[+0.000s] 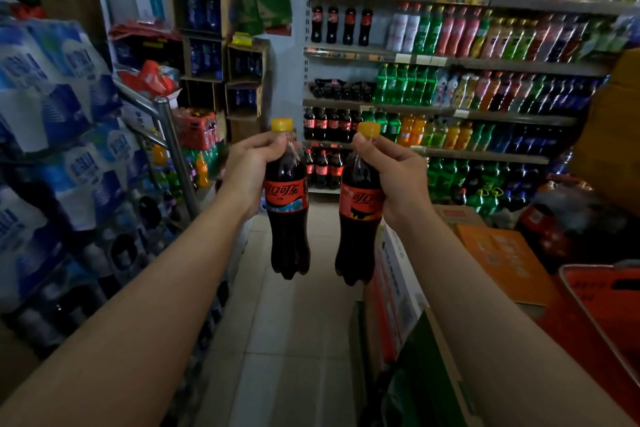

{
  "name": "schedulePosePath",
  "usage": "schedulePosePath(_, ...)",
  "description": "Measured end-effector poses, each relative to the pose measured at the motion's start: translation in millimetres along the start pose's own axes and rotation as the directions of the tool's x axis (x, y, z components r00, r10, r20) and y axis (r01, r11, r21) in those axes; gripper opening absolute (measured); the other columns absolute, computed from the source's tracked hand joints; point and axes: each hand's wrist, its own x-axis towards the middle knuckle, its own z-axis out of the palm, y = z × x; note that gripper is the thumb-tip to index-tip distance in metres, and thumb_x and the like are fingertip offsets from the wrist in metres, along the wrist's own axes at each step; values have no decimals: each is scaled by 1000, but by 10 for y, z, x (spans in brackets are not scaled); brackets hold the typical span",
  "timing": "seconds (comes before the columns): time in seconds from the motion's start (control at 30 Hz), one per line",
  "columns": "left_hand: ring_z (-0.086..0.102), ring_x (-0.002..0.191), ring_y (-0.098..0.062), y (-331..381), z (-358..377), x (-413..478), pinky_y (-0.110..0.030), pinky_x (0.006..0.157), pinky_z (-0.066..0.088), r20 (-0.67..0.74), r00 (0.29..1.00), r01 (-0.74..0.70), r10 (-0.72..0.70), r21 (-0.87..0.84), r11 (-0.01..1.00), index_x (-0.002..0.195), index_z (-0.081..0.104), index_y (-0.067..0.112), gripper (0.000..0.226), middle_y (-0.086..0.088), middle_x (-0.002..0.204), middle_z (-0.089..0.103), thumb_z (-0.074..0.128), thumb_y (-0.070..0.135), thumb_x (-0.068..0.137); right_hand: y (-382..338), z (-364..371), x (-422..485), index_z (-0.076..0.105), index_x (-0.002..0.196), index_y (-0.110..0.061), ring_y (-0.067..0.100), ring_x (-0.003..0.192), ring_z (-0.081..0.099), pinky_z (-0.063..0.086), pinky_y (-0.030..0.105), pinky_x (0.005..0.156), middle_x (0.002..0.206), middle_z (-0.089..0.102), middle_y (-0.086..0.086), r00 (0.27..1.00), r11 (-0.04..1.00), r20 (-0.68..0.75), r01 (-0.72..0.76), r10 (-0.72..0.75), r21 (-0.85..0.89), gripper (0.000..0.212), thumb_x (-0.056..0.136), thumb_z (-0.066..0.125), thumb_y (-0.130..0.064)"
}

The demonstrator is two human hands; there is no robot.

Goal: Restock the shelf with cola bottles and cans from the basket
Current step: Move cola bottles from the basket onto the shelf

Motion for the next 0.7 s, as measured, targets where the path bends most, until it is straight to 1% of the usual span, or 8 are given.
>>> schedulePosePath(0.07, 68, 99, -28, -110, -7, 313, -44, 93, 51, 1, 1000, 8, -8, -1, 1000, 101, 70, 5, 18, -15, 105, 72, 55, 10, 91, 101, 49, 278, 75, 91, -15, 10, 84, 73, 55, 30, 76, 90, 77, -2, 1000, 1000, -5, 7, -7, 1, 11, 80, 77, -17)
schedulePosePath(0.17, 68, 98, -27, -258, -41, 823, -41, 87, 52, 8, 1000, -3, 3, 28, 1000, 96, 71, 7, 17, -12, 102, 73, 56, 12, 91, 236, 147, 723, 74, 90, -14, 10, 80, 73, 55, 24, 68, 85, 77, -3, 1000, 1000, -6, 16, -16, 10, 8, 81, 75, -15)
schedulePosePath(0.23, 68, 99, -26, -337, -77, 1211, -38, 83, 51, 37, 999, -16, 14, 58, 998, 95, 72, 9, 17, -10, 102, 74, 56, 13, 92, 324, 225, 1068, 74, 90, -13, 11, 79, 74, 55, 25, 66, 84, 77, -2, 1000, 1000, -9, 16, -15, 27, 9, 82, 75, -14)
schedulePosePath(0.37, 69, 100, -24, -406, -126, 2013, -39, 89, 51, 85, 996, -25, 18, 78, 997, 96, 70, 8, 17, -8, 102, 74, 54, 10, 93, 478, 416, 1816, 74, 93, -12, 15, 85, 73, 55, 35, 77, 89, 77, -1, 999, 1000, -41, 4, -3, 20, 13, 81, 75, -17)
schedulePosePath(0.47, 68, 98, -26, -455, -138, 2599, -41, 92, 50, 118, 993, -17, 8, 73, 997, 89, 71, 10, 17, -7, 97, 75, 54, 9, 92, 589, 554, 2359, 74, 96, -12, 18, 90, 73, 56, 38, 85, 93, 76, 1, 996, 1000, -83, 14, -14, 4, 19, 79, 77, -20)
schedulePosePath(0.53, 68, 94, -25, -501, -120, 2996, -39, 88, 52, 133, 991, 1, -8, 50, 999, 86, 72, 11, 17, -6, 92, 75, 56, 8, 91, 662, 620, 2726, 74, 98, -11, 18, 90, 73, 57, 36, 83, 94, 76, 3, 994, 999, -103, 29, -28, 13, 20, 80, 76, -19)
schedulePosePath(0.63, 70, 86, -20, -611, -74, 3517, -31, 76, 53, 127, 992, 12, -14, 14, 1000, 88, 71, 10, 15, -3, 86, 76, 56, 6, 91, 755, 674, 3208, 74, 97, -10, 18, 88, 73, 57, 35, 81, 92, 76, 2, 994, 999, -94, 49, -48, 8, 17, 81, 75, -17)
schedulePosePath(0.7, 70, 88, -22, -712, -29, 3883, -32, 76, 54, 131, 991, 31, -31, 0, 1000, 90, 70, 9, 15, -4, 88, 75, 56, 7, 91, 821, 680, 3554, 73, 98, -10, 18, 90, 73, 57, 37, 84, 92, 76, 3, 993, 999, -104, 49, -48, 6, 19, 81, 75, -17)
